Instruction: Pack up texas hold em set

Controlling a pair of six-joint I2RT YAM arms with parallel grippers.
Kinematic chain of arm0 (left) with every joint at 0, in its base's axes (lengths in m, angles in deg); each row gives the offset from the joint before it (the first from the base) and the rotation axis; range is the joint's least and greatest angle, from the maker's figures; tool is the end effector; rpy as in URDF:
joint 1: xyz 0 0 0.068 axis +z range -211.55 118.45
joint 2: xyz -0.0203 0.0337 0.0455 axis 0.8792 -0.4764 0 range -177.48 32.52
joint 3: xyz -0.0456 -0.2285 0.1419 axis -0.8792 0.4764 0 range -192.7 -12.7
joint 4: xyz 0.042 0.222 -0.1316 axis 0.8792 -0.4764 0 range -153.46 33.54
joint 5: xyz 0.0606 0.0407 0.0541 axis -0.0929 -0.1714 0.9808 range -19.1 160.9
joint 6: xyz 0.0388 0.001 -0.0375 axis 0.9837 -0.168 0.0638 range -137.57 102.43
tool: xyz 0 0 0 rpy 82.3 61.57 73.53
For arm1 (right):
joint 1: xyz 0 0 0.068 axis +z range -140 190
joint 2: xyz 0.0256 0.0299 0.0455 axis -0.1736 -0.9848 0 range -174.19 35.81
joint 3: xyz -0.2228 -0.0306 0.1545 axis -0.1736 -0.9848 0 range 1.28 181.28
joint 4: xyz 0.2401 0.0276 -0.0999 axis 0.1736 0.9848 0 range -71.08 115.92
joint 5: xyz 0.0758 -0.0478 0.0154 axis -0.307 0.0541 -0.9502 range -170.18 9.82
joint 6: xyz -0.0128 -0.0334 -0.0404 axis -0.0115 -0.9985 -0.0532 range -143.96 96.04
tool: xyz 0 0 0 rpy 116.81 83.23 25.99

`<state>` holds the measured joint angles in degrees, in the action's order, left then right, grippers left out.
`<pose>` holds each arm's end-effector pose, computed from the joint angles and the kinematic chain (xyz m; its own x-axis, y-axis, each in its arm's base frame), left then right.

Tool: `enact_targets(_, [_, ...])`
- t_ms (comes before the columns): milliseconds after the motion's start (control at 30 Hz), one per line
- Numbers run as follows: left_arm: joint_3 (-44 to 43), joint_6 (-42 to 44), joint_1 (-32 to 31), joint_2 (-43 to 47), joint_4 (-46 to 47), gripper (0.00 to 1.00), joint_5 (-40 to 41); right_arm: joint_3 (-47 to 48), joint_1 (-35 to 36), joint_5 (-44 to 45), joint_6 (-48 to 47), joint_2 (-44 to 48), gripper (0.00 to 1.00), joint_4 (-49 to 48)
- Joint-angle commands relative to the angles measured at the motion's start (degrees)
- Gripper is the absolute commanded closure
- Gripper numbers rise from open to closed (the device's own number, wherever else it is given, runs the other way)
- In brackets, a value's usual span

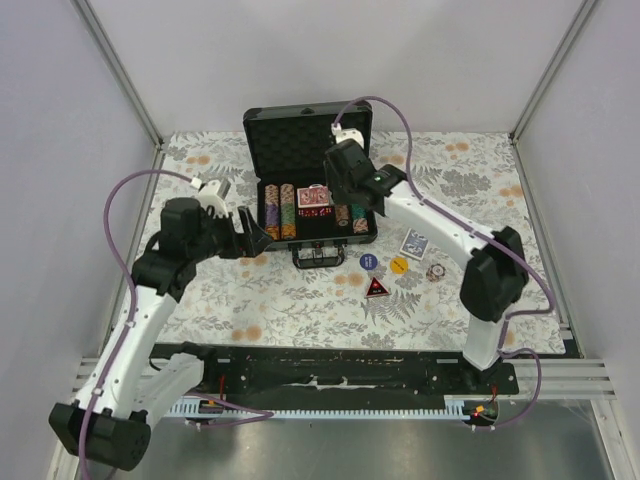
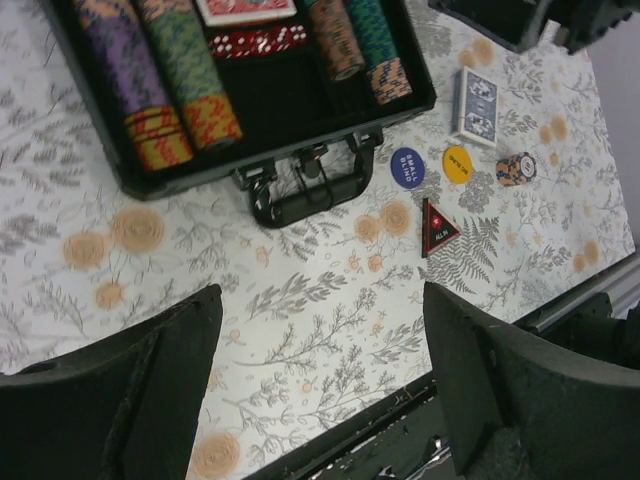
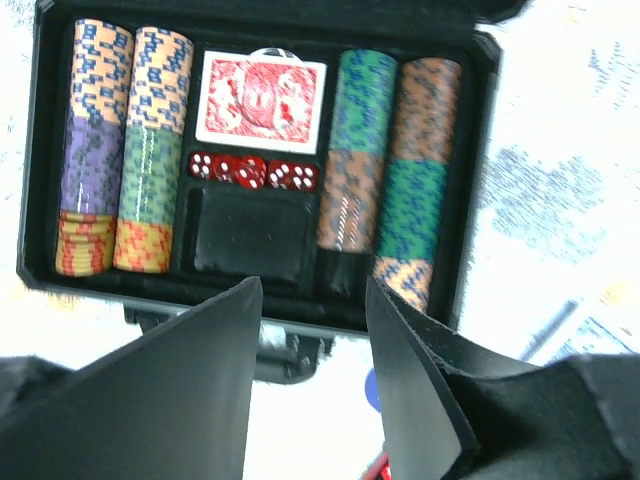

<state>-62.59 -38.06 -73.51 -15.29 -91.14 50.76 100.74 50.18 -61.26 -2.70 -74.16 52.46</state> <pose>0.1694 -0.0483 0.3200 -0.6611 -0.1958 -0.7243 0.2636 0.8432 -0.4686 0.3432 0.2748 0.3010 -0.6517 -0.1014 -0.7516 -0.2103 0.9763 0.0506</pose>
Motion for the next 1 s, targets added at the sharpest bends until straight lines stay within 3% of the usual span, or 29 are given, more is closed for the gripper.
enact_targets(0, [-7.93,7.91,-4.1,-8.06,6.28,0.13,-2.45,-6.28,-0.81,1.83,1.77,11.34,0.45,3.63])
enact_targets(233, [-19.27,20.48,-13.16,-25.02,10.41,0.13,2.39,-14.29,-3.35,1.74,5.63,21.81,0.37,10.48])
enact_targets(433, [-24.55,35.58,-14.14,-37.07,14.11,0.14,0.55,-22.28,-7.74,0.69,7.66,29.8,0.33,13.3])
enact_targets(567, [-31.48,44.19,-14.14,-45.94,8.24,0.15,0.28,-26.94,-11.09,-1.6,8.27,33.76,0.32,13.4])
enact_targets(800, [-34.05,57.3,-14.58,-54.22,9.36,0.28,3.52,-31.17,-15.31,-4.41,8.01,36.67,0.32,13.83])
enact_targets(967, [-33.78,67.41,-14.49,-58.35,10.77,0.51,5.29,-32.05,-17.33,-4.85,7.75,37.99,0.32,14.18])
